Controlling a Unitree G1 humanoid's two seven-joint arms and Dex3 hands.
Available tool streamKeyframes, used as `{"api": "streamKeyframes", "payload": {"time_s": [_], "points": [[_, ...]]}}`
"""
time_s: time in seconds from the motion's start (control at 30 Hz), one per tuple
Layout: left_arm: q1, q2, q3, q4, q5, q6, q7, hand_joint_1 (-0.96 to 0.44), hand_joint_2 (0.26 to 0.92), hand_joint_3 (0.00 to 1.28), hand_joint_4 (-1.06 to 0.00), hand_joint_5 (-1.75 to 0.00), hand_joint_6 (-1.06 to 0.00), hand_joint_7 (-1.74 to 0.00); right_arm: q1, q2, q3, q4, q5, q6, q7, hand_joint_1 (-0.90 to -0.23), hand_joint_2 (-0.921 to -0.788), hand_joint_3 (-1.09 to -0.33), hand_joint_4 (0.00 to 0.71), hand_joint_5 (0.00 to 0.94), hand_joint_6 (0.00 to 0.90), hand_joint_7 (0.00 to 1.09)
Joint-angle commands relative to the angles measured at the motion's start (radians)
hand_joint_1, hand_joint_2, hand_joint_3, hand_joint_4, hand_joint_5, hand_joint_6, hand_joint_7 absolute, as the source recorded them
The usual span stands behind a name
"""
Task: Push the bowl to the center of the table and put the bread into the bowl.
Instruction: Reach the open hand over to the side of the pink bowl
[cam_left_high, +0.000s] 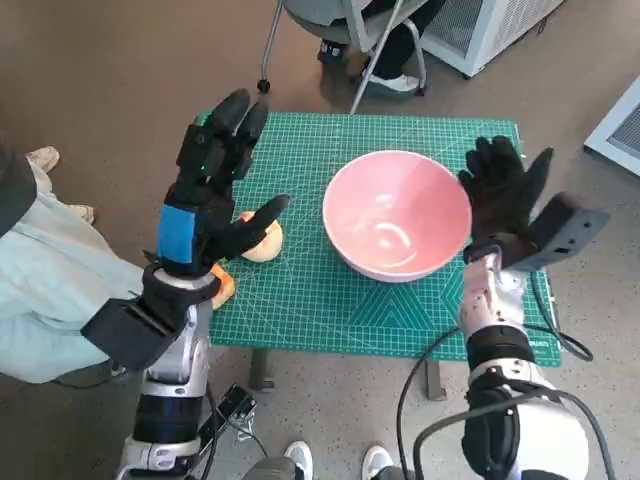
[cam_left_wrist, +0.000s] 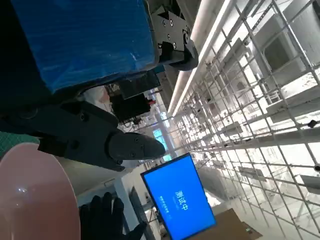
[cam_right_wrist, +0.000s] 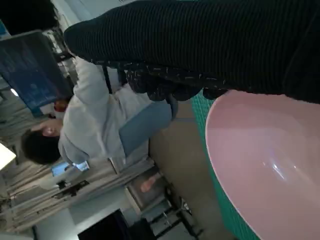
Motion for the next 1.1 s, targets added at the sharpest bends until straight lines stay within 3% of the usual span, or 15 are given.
{"api": "streamKeyframes", "payload": {"time_s": [0.03, 0.23, 0.43, 0.6, 0.7, 0.73, 0.9, 1.1], "points": [[0.021, 0.021, 0.013, -0.022, 0.015, -0.017, 0.008, -0.40, 0.921, 0.20, -0.32, 0.00, -0.21, -0.35, -0.014, 0.027, 0.003, 0.016, -0.005, 0.025, -0.016, -0.518, -0.921, -0.804, 0.252, 0.014, 0.084, 0.74], [0.037, 0.045, 0.028, -0.030, 0.007, -0.018, 0.003, -0.40, 0.921, 0.20, -0.32, 0.00, -0.23, -0.32, -0.025, 0.039, 0.009, 0.018, -0.009, 0.030, -0.006, -0.493, -0.921, -0.852, 0.242, 0.006, 0.048, 0.77], [0.056, 0.089, 0.048, -0.036, -0.009, -0.012, -0.024, -0.41, 0.921, 0.19, -0.32, 0.00, -0.24, -0.30, -0.030, 0.028, 0.026, 0.018, -0.023, 0.037, -0.002, -0.501, -0.921, -0.874, 0.244, 0.005, 0.011, 0.82], [0.089, 0.248, 0.084, -0.039, 0.041, 0.002, -0.098, -0.39, 0.921, 0.19, -0.33, -0.01, -0.24, -0.29, -0.032, 0.007, 0.042, 0.009, -0.037, 0.015, 0.005, -0.523, -0.921, -0.866, 0.236, 0.001, 0.005, 0.87], [0.105, 0.334, 0.101, -0.048, 0.061, 0.018, -0.143, -0.38, 0.921, 0.19, -0.34, -0.01, -0.24, -0.29, -0.035, 0.002, 0.053, 0.002, -0.049, -0.006, 0.009, -0.528, -0.921, -0.861, 0.237, 0.002, 0.024, 0.84], [0.109, 0.356, 0.106, -0.050, 0.064, 0.022, -0.154, -0.38, 0.921, 0.19, -0.35, -0.01, -0.24, -0.29, -0.036, 0.000, 0.057, 0.000, -0.053, -0.015, 0.011, -0.529, -0.921, -0.864, 0.236, 0.002, 0.042, 0.78], [0.136, 0.523, 0.135, -0.047, 0.098, 0.056, -0.242, -0.36, 0.921, 0.15, -0.38, 0.00, -0.28, -0.24, -0.037, -0.017, 0.105, -0.028, -0.092, -0.127, 0.077, -0.545, -0.921, -0.870, 0.234, 0.004, 0.107, 0.62], [0.146, 0.669, 0.127, -0.044, 0.121, 0.122, -0.348, -0.30, 0.902, 0.06, -0.35, 0.00, -0.29, -0.22, -0.024, -0.025, 0.146, -0.087, -0.097, -0.302, 0.224, -0.568, -0.921, -0.851, 0.311, 0.038, 0.162, 0.62]]}}
